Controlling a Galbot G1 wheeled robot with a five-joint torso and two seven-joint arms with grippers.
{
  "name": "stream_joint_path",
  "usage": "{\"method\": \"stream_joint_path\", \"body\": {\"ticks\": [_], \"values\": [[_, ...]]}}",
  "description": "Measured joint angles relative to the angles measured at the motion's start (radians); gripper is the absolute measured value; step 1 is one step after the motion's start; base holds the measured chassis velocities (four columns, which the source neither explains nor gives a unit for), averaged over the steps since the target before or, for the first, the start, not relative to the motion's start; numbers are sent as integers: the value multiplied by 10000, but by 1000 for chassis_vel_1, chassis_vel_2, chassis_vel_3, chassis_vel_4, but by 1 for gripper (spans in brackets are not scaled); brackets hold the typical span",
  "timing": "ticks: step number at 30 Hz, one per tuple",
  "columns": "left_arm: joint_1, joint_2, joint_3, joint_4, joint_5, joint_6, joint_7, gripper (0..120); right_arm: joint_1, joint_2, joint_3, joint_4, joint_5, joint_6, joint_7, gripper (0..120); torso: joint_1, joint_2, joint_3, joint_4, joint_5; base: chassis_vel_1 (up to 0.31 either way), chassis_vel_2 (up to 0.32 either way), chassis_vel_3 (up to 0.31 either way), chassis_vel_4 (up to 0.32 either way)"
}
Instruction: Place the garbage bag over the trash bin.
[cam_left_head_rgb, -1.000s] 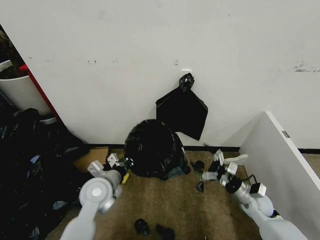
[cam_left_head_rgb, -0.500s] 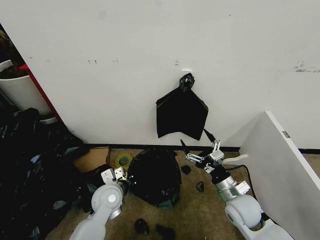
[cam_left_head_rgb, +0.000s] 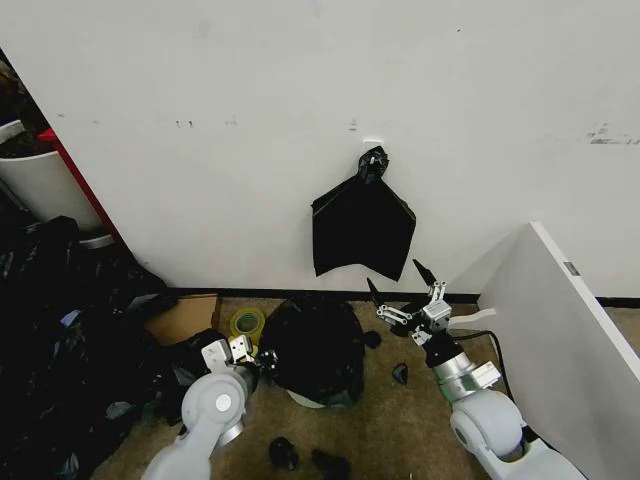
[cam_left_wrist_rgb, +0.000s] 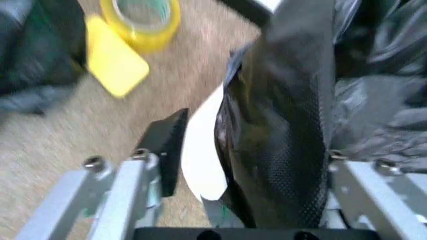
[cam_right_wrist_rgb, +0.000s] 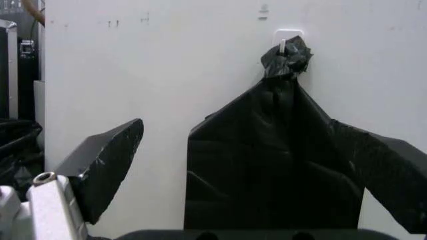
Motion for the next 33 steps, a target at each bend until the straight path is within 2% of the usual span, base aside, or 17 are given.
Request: {"method": "stream_joint_path", "body": {"ticks": [3,8,12,19,24,27,30,33], "values": [[256,206,-135,-656,315,-41,-165,66,31,4,3,-31,55,-38,56,100,0,0,0,1,-1,0,0,0,0],[471,394,-226,-1280,468,-65,-465,84,44,3,12,-61,195,-124,137,100,0,0,0,2,-1,0,0,0,0],[417,304,-252,-935,220,-52,-524,98,23,17,8,-64,236,-169,170,100,0,0,0,1,-1,0,0,0,0],[378,69,-130,-133,94,-184,-499,100,-66,-5,20,-9,232,-170,179,100,0,0,1,0,-1,0,0,0,0],[444,48,40,300,431,-575,66,100,-97,-7,35,47,229,-168,188,100,0,-1,1,0,-2,0,0,0,0],[596,44,34,139,932,-1026,571,100,-111,-7,55,121,229,-166,194,100,0,0,1,1,-2,0,0,0,0],[761,87,-50,-274,1348,-1381,901,100,-125,-16,98,148,234,-160,208,100,0,0,1,1,-1,0,0,0,0],[1002,197,-169,-896,2192,-2082,1495,100,-137,-19,141,187,284,-154,304,100,0,0,1,1,-1,0,0,0,0]]}}
